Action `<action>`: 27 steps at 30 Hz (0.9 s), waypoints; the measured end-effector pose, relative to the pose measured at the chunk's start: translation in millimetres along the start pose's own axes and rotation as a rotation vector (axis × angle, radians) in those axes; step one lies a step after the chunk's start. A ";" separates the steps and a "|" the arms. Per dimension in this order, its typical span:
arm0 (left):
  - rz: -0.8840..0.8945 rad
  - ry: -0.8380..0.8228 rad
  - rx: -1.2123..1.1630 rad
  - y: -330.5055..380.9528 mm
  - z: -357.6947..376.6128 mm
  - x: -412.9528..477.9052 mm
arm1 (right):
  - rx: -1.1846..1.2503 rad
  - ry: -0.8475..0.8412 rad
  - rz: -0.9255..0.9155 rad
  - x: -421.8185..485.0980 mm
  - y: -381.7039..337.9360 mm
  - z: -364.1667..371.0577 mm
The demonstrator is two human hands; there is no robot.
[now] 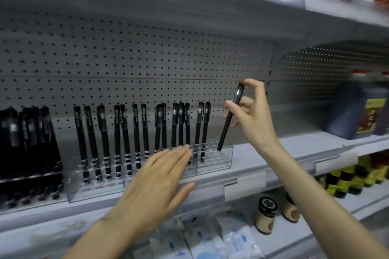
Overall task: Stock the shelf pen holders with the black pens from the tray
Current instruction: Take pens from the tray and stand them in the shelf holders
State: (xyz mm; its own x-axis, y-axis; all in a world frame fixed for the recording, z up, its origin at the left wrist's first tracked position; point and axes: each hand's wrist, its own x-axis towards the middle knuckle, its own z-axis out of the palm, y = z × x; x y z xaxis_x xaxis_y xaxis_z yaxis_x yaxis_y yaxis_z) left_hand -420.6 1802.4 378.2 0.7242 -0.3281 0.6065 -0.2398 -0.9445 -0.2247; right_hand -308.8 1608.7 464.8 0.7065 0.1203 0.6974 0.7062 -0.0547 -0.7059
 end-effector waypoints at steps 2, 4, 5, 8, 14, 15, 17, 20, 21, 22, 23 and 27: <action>-0.008 0.009 0.029 1.3 0.9 -0.2 | -0.003 0.051 -0.018 6.6 5.7 2.2; -0.008 0.003 0.027 1.8 1.4 -0.3 | 0.002 0.093 -0.029 11.7 10.2 3.4; -0.005 0.003 0.021 1.3 2.0 -0.4 | 0.006 0.107 -0.034 13.5 12.1 4.2; -0.007 0.009 0.048 0.1 3.1 -0.4 | -0.043 0.114 -0.062 15.4 16.9 8.2; -0.003 0.024 0.072 -0.5 6.6 -1.2 | -0.241 -0.136 -0.097 14.8 24.1 9.7; -0.003 0.025 0.069 -0.6 6.8 -1.1 | -0.286 -0.187 -0.099 14.9 24.5 8.7; 0.002 0.026 0.059 -1.1 7.6 -1.1 | -0.325 -0.259 -0.099 14.7 25.2 7.2; 0.001 0.025 0.064 -1.3 8.0 -1.0 | -0.317 -0.306 -0.090 15.2 25.0 4.6; 0.002 0.024 0.056 -1.4 8.4 -1.2 | -0.314 -0.321 -0.086 16.1 25.1 3.6; 0.003 0.021 0.049 -1.5 8.3 -1.2 | -0.323 -0.339 -0.085 16.8 25.2 2.9; 0.002 0.018 0.044 -1.6 8.2 -1.3 | -0.344 -0.355 -0.087 17.3 25.3 2.4; -0.001 0.017 0.024 -1.8 8.4 -1.7 | -0.353 -0.417 -0.088 17.5 26.5 2.5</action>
State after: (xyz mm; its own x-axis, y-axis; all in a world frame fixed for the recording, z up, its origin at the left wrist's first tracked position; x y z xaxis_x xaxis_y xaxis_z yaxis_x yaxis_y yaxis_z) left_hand -416.0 1804.8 371.2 0.7131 -0.3274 0.6199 -0.2232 -0.9443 -0.2419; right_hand -277.8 1611.8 458.0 0.6162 0.5180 0.5933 0.7853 -0.3468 -0.5129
